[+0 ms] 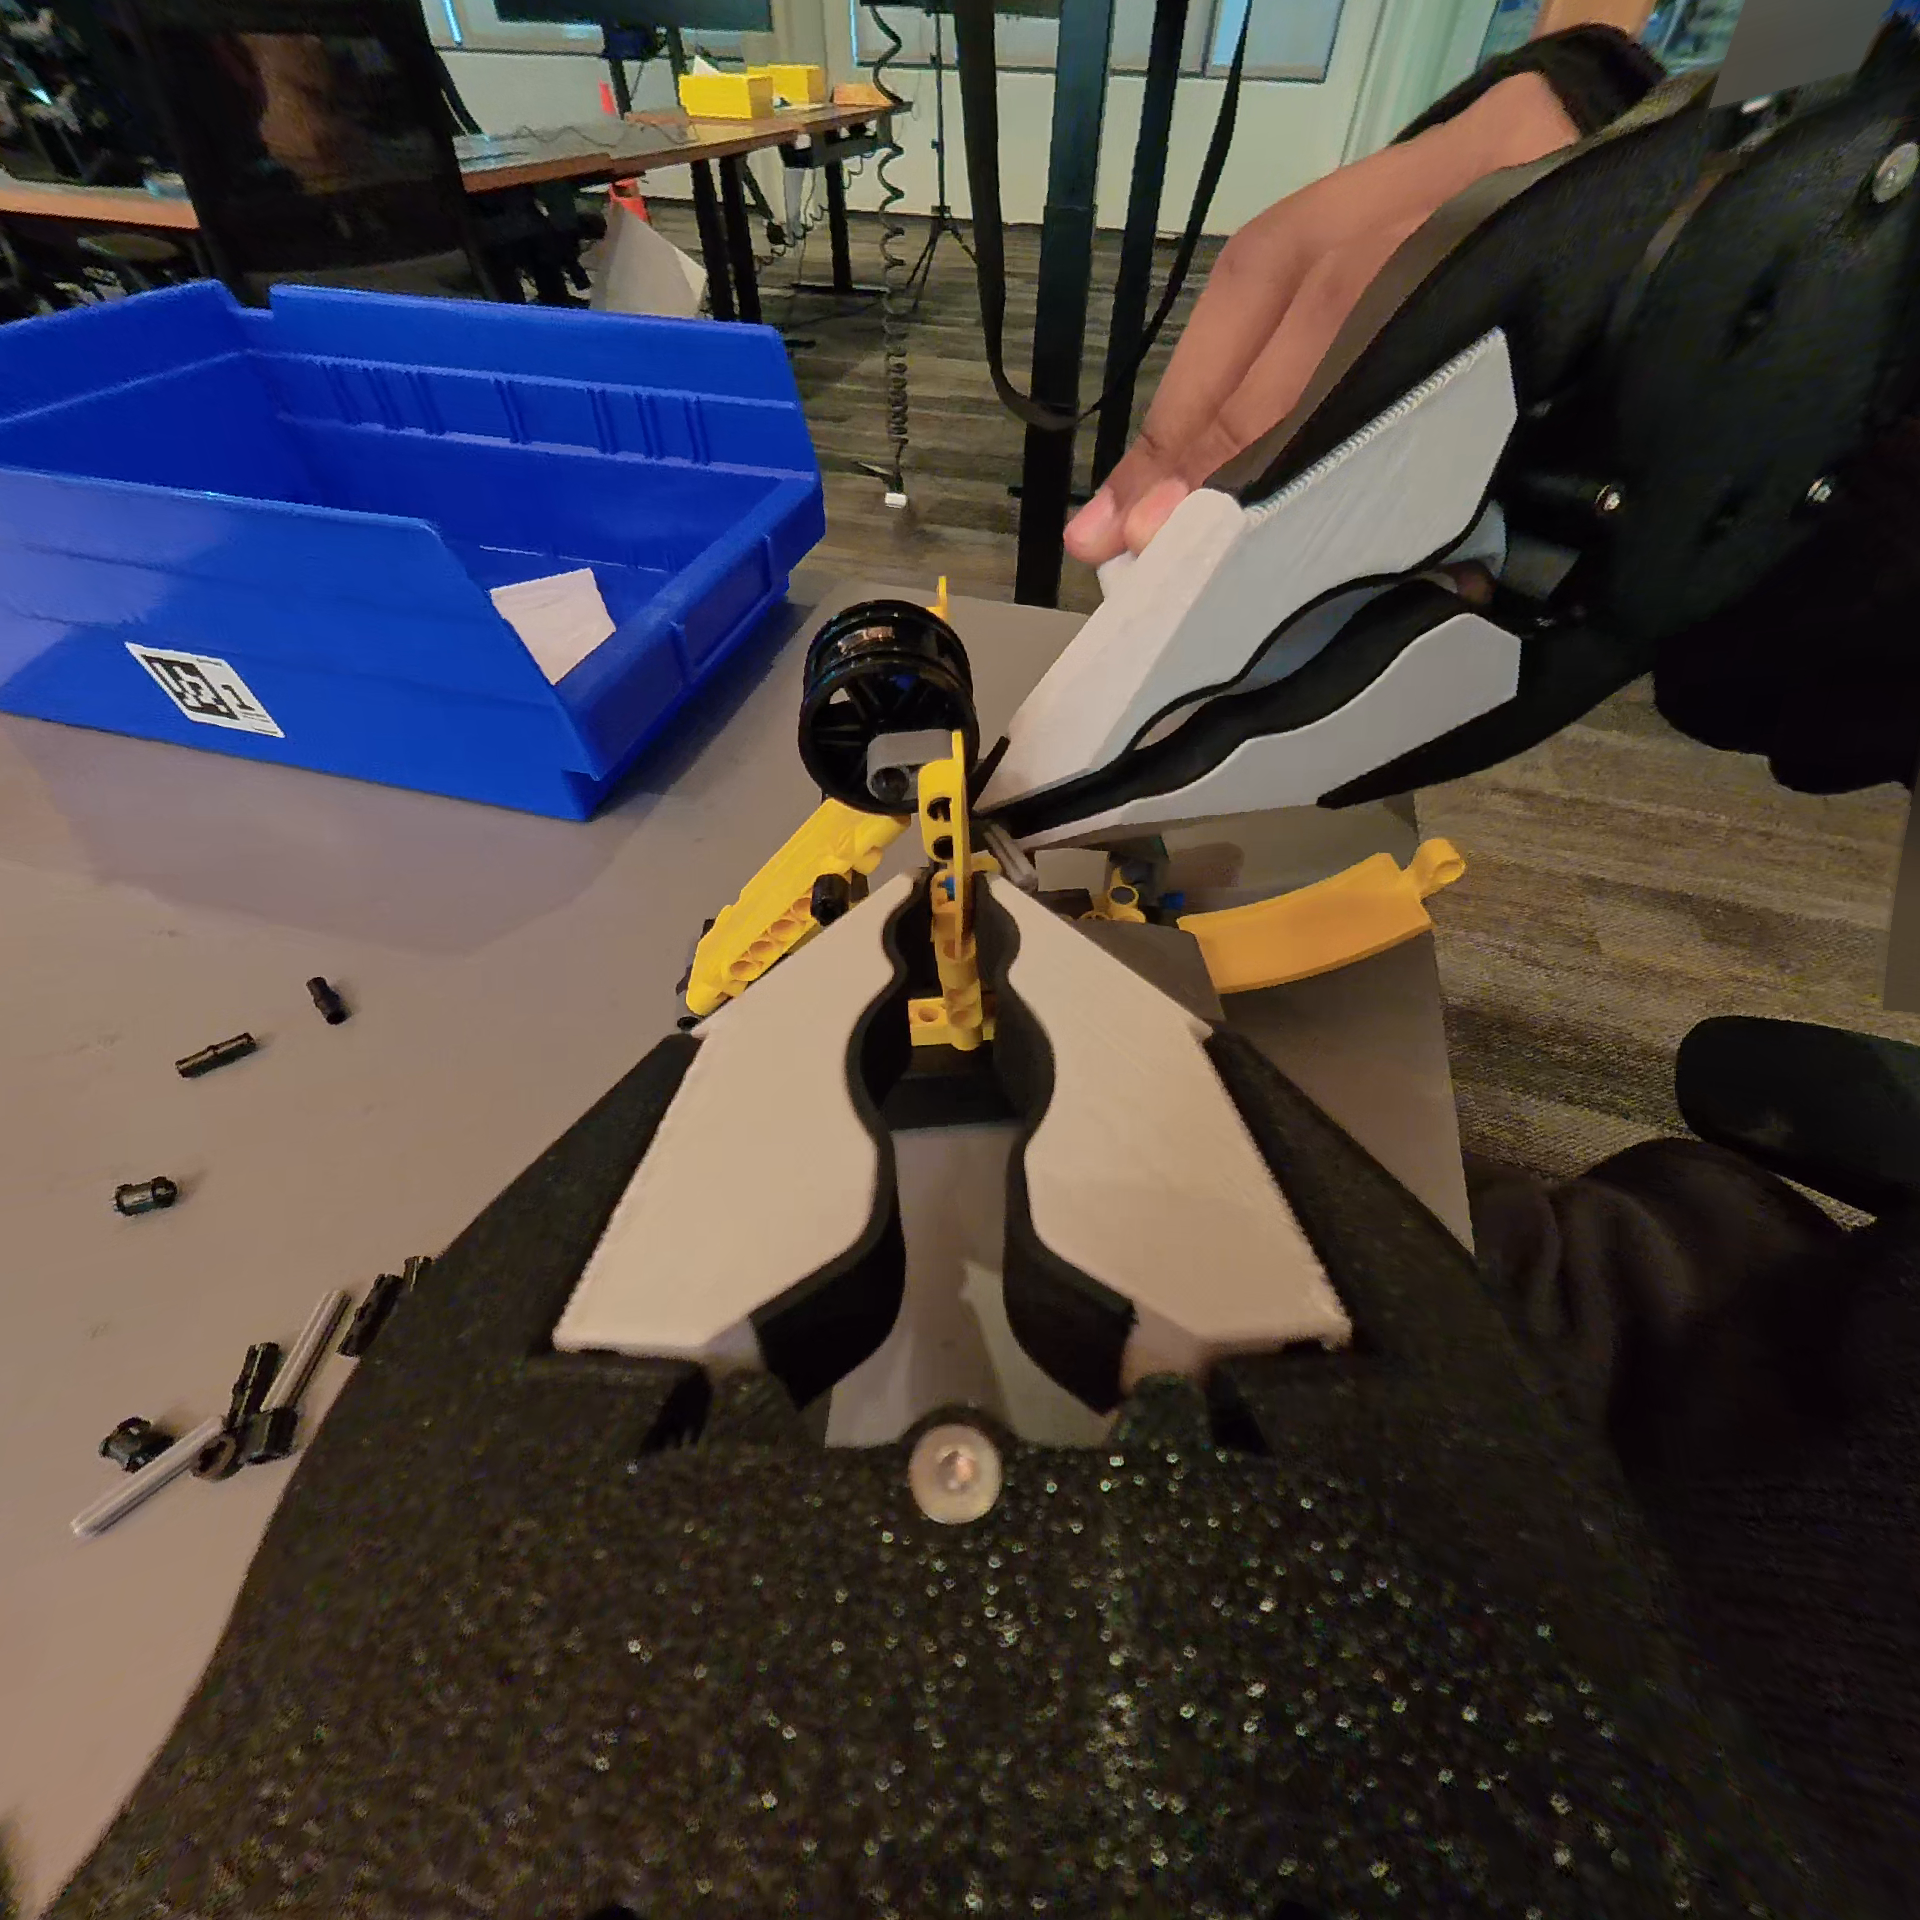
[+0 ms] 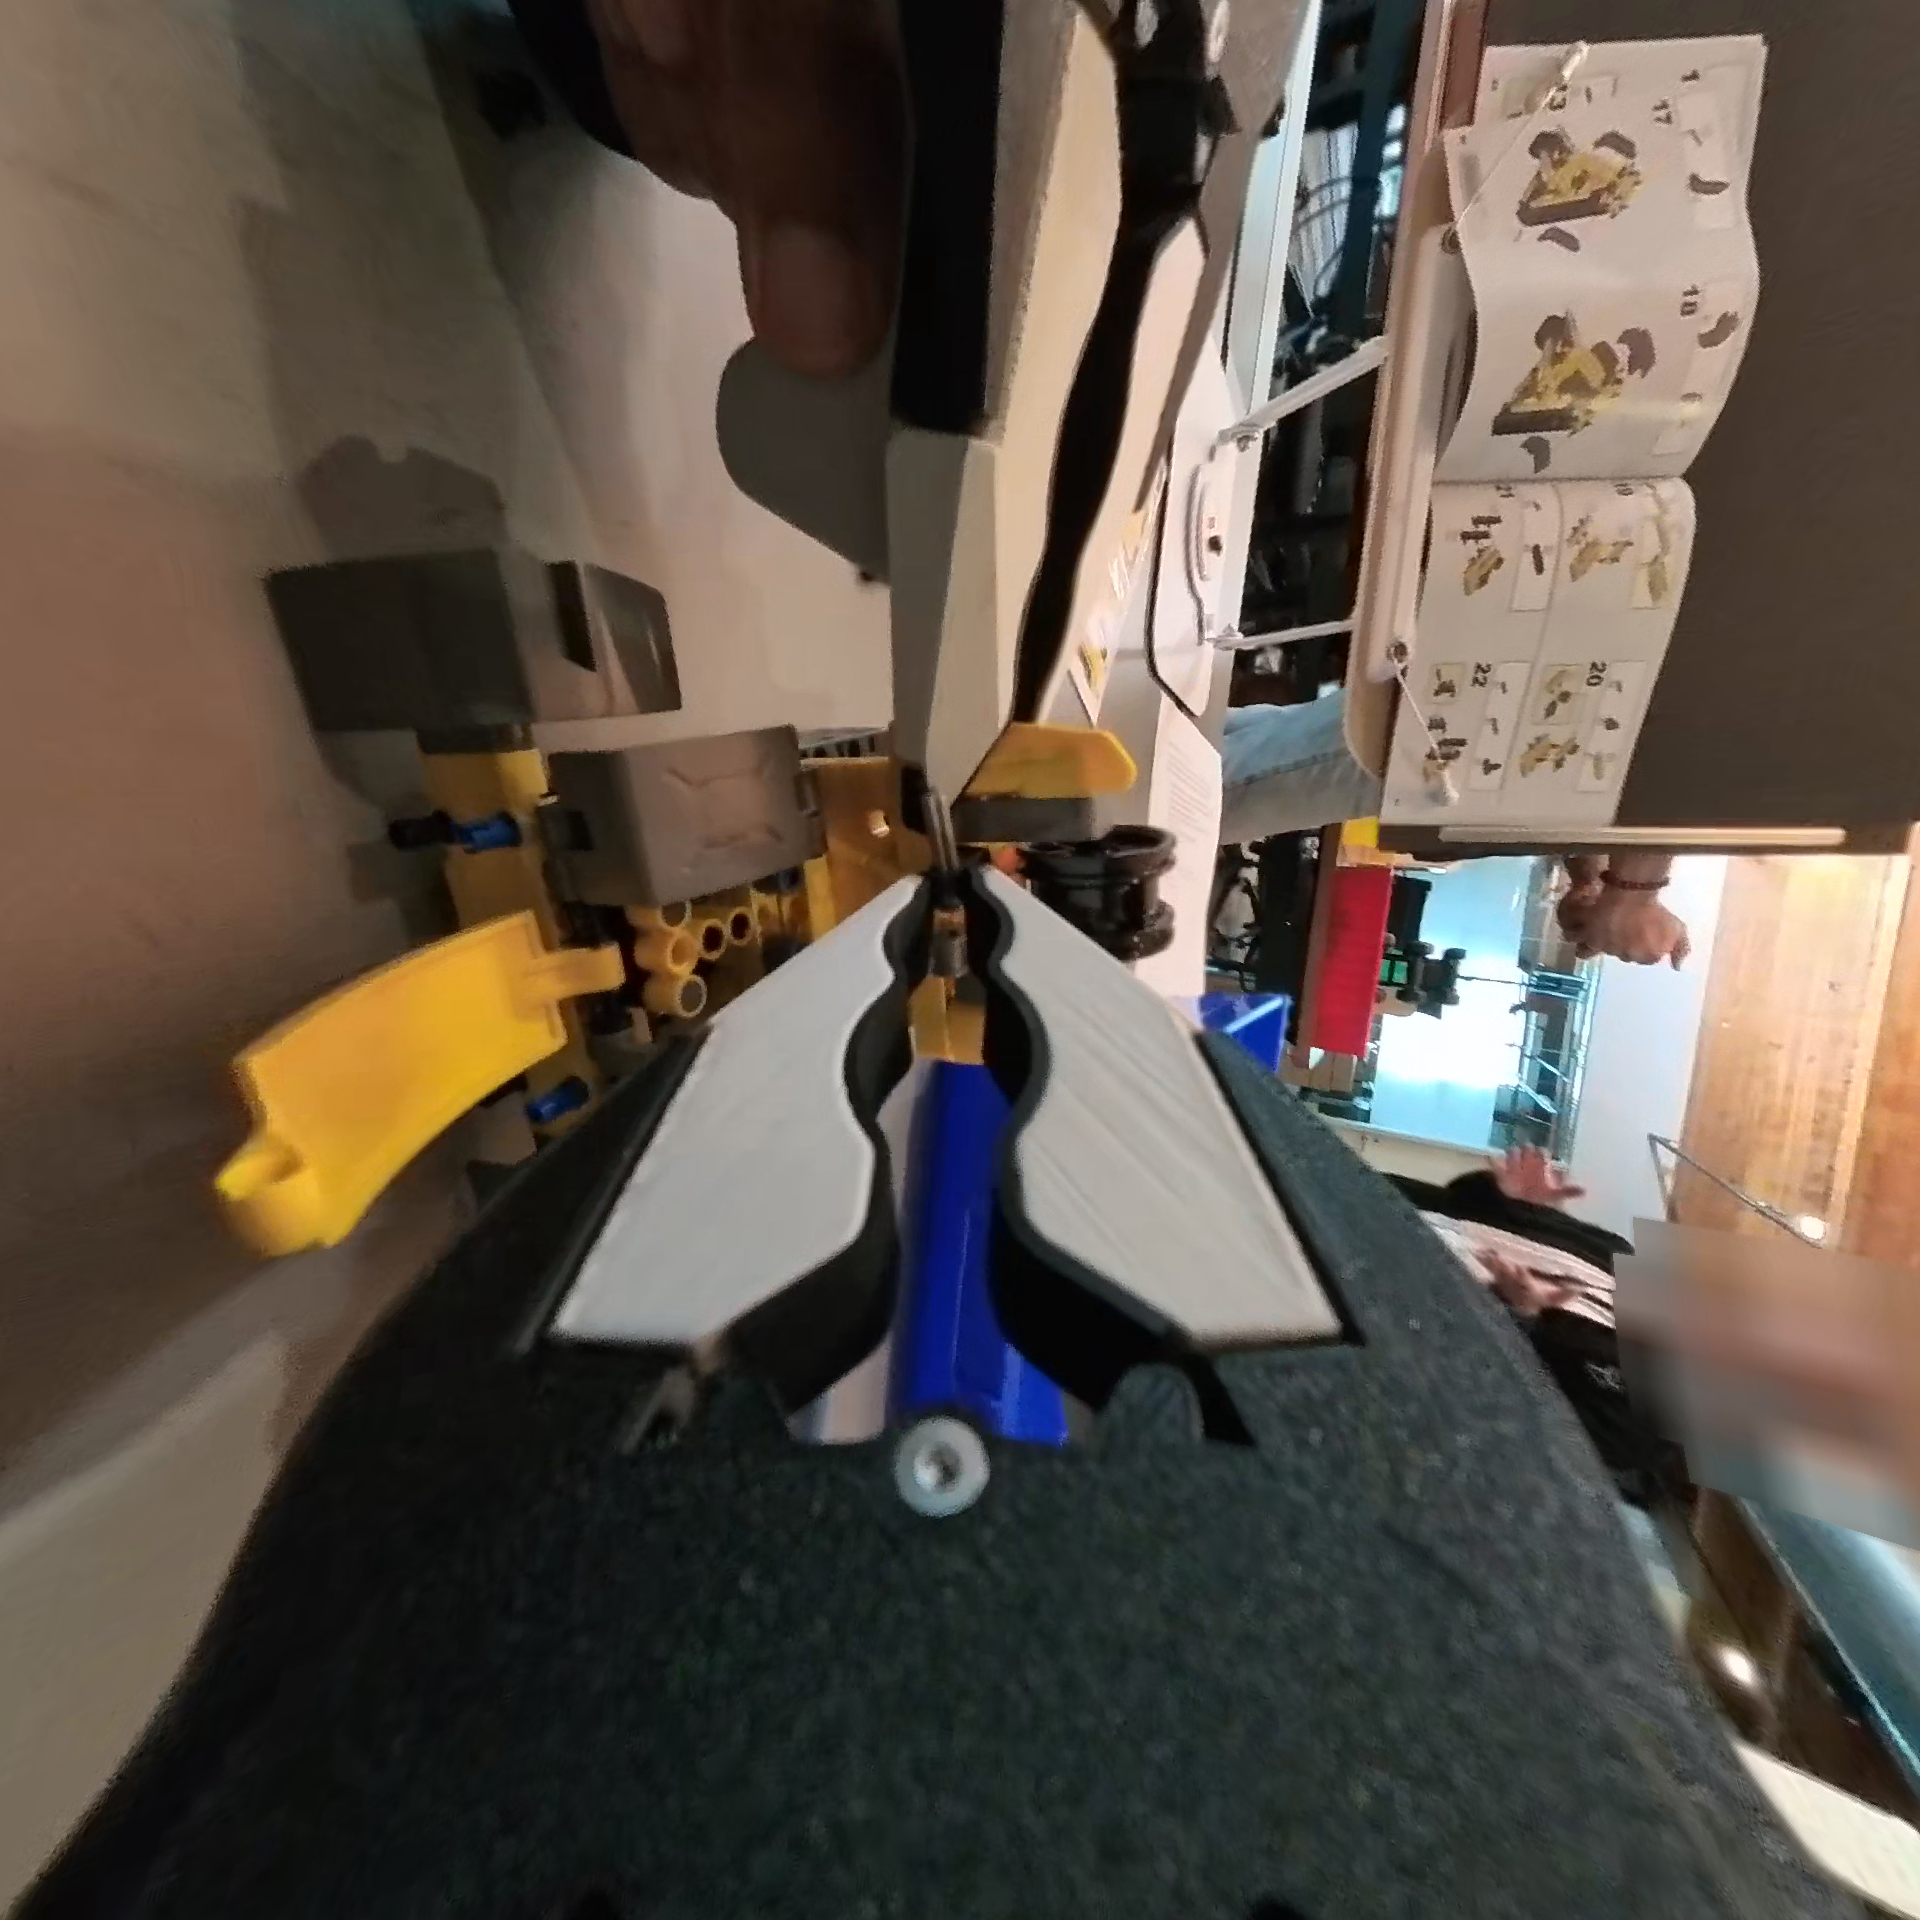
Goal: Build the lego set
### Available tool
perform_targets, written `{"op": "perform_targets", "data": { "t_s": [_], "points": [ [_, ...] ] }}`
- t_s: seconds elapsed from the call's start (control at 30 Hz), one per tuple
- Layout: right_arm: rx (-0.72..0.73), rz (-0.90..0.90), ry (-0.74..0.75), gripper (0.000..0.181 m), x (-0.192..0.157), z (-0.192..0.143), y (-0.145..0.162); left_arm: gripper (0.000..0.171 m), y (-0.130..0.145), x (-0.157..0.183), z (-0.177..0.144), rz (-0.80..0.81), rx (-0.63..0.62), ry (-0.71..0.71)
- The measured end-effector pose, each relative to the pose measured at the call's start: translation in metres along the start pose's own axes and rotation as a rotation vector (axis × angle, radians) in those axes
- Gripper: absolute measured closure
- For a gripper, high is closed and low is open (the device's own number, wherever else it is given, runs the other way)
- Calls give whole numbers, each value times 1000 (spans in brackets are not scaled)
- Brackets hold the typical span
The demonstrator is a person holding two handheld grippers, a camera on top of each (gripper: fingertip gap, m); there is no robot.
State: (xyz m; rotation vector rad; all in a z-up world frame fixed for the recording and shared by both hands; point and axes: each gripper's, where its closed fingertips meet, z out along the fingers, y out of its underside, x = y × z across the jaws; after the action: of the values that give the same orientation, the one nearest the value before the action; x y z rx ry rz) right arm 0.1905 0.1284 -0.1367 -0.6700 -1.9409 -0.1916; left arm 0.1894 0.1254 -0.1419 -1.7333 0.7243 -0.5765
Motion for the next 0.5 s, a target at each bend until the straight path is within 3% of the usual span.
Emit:
{"op": "perform_targets", "data": {
  "t_s": [0.5],
  "points": [
    [-161,101,47,175,-1,0,3,165,0,0,0,43,-2,-54]
  ]
}}
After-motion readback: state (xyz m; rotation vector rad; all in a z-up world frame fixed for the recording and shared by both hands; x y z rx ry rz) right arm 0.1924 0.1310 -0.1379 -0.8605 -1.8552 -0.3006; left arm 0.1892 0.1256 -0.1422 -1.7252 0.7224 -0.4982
